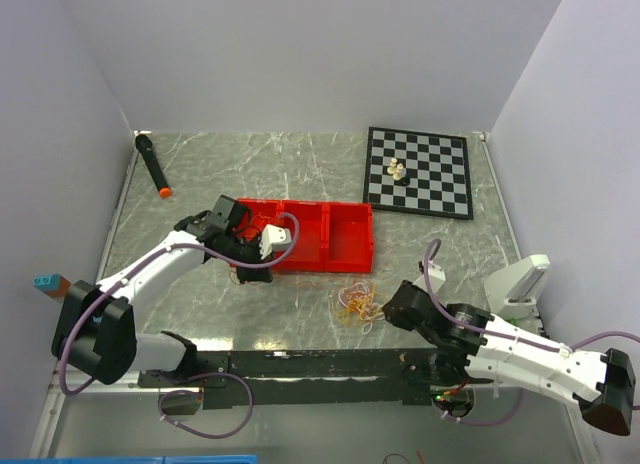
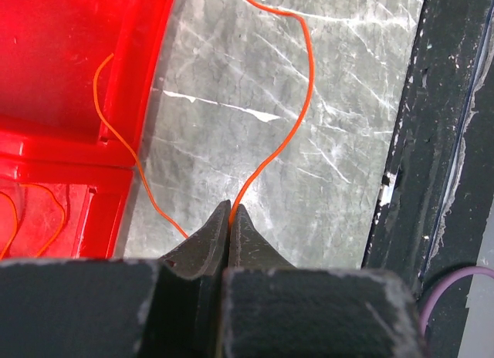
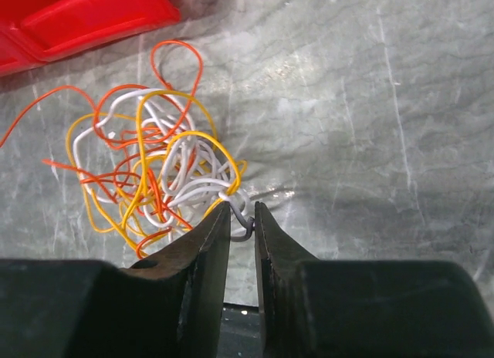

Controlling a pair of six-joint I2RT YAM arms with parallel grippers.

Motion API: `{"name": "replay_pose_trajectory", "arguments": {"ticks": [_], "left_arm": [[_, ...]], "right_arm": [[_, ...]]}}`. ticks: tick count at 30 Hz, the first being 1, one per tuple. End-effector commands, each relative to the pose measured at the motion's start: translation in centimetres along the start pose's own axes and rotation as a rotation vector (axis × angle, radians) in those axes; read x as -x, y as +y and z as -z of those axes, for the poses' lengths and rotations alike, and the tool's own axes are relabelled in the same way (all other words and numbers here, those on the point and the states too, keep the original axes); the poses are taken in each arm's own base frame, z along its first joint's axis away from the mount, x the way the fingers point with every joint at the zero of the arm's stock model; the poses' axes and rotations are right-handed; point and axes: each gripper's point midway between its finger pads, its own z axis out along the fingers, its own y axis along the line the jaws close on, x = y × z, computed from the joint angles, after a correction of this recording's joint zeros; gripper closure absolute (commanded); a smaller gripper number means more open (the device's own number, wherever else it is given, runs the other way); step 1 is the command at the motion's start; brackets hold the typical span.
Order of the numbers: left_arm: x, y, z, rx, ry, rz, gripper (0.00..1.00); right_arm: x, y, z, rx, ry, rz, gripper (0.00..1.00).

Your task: Untangle the cables

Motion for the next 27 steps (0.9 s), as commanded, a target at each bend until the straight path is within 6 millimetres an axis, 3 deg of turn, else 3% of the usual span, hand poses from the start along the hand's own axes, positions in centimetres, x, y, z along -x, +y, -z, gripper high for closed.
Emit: {"name": "replay_pose_trajectory", "arguments": {"ticks": [1,6,10,13,18,21,27], "left_arm": [[0.2,-0.1,0.5,0.007,-0.017,-0.024,0.99],[0.6,-0.2,0.8,0.010,-0.025,-0.023,0.99],[1.5,-0.1,1.6,0.009,-0.044,-0.024,0.99],[3.6,0.1,3.0,0.005,-0.093,-0.019,0.99],[9.3,0.0,8.5,-0.009,-0.242,-0.024,0.99],[12.0,-0.5,12.1,0.021,-0.322,-0.061,0.99],[16.1,-2.3,18.6,0.169,-0.456,-0.146,0.99]], "right_arm": [[0.9,2.0,0.2,0.085,-0.034,0.011,0.75],[0.2,2.6,-0.4,0.096,-0.011,0.038,0.74],[0.2,2.3,-0.6,0.051,-0.005,0.031,1.00],[1.6,2.4,0.2,0.034,-0.047,0.034,1.00],[4.6,2.5,2.3,0.000,-0.129,0.049,1.00],[5.3,1.8,2.8,-0.050,-0.143,0.066,1.00],[3.1,-0.1,1.7,-0.171,-0.060,0.081,1.00]]}}
